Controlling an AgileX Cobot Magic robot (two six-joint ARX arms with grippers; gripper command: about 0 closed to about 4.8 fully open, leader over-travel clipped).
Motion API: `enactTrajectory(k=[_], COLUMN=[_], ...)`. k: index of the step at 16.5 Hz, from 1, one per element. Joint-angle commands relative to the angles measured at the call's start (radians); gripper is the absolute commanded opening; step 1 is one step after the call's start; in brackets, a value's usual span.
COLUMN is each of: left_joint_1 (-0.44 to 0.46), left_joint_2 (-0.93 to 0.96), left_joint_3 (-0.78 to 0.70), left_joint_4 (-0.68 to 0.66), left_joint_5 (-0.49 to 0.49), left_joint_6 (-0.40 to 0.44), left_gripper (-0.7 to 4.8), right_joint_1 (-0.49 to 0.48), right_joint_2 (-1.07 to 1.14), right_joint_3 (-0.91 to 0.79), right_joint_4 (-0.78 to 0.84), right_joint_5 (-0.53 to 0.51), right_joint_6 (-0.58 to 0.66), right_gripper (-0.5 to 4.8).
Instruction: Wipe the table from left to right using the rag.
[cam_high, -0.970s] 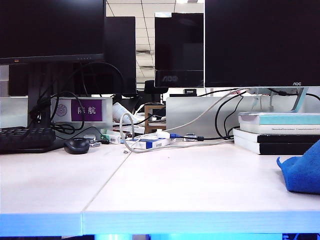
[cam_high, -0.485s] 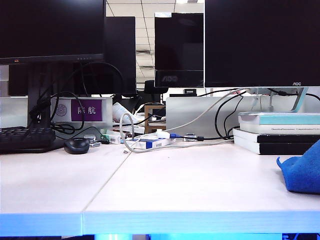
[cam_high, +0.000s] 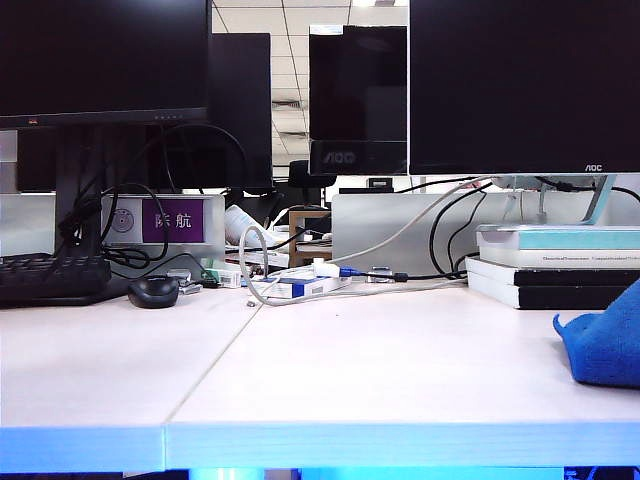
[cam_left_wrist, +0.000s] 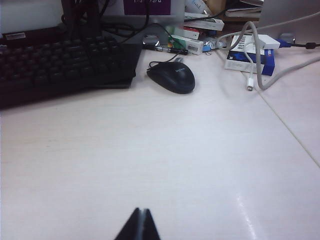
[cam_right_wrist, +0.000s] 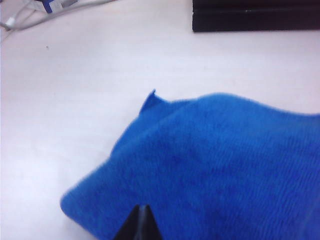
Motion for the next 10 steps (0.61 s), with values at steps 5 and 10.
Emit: enactTrajectory(k=[5,10], left_joint_1=[0.000,0.000], left_joint_2=[-0.002,-0.002], left_joint_3=[-0.005,-0.005], left_joint_4=[-0.003,-0.003], left_joint_5=[0.000,0.000], left_joint_6=[0.001,0.001], left_gripper=[-0.03,-0.03], right_joint_1=[-0.226,-0.325], right_joint_2=[-0.098,-0.098], right_joint_3=[-0.032,-0.039], right_joint_4=[0.107,0.119], right_joint_5=[0.053,-0.008], right_joint_6=[-0.120,-0.184], right_gripper=[-0.01,-0.01])
